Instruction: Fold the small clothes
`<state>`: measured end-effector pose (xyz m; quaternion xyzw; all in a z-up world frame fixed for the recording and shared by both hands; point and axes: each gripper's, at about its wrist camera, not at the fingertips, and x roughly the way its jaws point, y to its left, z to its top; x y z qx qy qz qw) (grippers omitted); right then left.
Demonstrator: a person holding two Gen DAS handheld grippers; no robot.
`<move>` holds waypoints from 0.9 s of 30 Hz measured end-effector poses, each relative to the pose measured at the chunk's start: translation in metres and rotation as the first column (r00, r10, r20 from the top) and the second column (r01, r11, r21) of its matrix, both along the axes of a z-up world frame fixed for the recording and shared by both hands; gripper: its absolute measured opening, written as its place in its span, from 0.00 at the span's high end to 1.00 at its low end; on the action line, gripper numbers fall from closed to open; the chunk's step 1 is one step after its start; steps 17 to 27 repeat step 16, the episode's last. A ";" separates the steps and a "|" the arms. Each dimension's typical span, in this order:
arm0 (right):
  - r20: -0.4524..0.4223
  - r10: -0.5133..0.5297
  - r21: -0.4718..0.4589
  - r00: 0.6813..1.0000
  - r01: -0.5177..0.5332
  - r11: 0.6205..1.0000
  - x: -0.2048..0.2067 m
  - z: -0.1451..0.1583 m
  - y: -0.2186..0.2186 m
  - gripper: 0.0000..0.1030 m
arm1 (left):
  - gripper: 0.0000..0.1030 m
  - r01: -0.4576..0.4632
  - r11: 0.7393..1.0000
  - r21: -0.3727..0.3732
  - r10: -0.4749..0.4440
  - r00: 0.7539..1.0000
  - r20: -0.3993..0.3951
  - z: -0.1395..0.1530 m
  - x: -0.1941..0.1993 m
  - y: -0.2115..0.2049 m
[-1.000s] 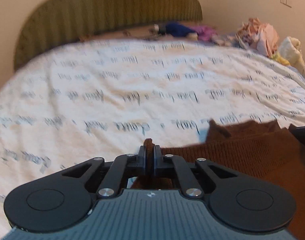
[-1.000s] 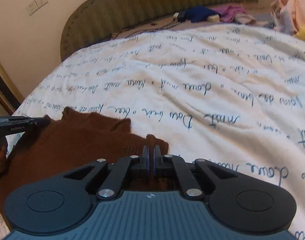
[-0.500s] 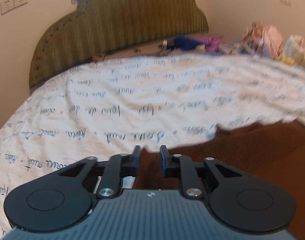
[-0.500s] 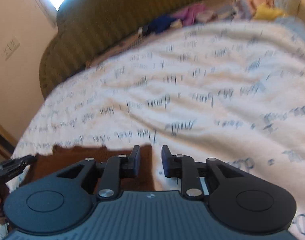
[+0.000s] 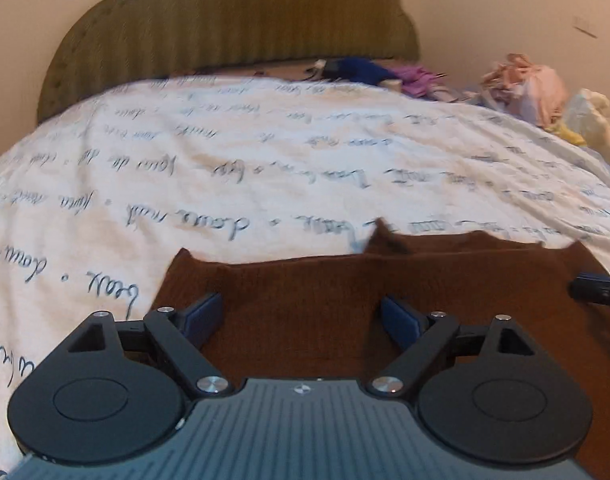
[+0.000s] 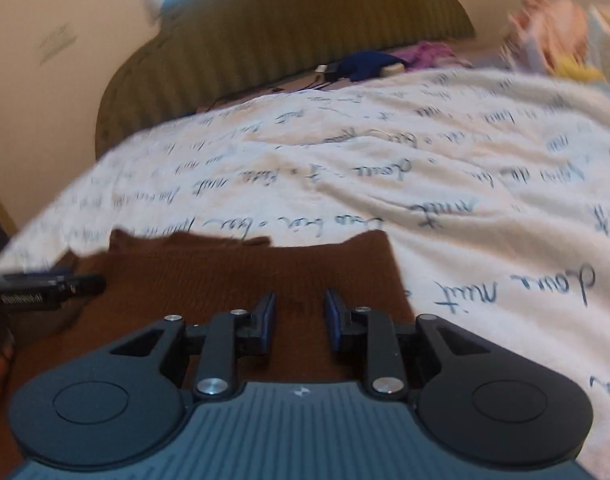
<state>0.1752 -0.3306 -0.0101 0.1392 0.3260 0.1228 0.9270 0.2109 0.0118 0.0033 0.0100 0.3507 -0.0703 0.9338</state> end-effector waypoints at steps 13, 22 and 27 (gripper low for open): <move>0.059 0.054 -0.173 0.997 -0.043 0.984 -0.081 0.023 0.043 0.28 | 0.08 0.057 0.995 0.083 -0.062 0.996 0.068 0.022 -0.097 -0.022; 0.083 0.048 -0.144 0.995 -0.035 0.989 -0.083 0.002 0.025 0.28 | 0.03 0.033 0.997 0.074 -0.039 0.996 0.076 0.001 -0.090 -0.006; 0.083 0.048 -0.144 0.995 -0.035 0.989 -0.083 0.002 0.025 0.28 | 0.03 0.033 0.997 0.074 -0.039 0.996 0.076 0.001 -0.090 -0.006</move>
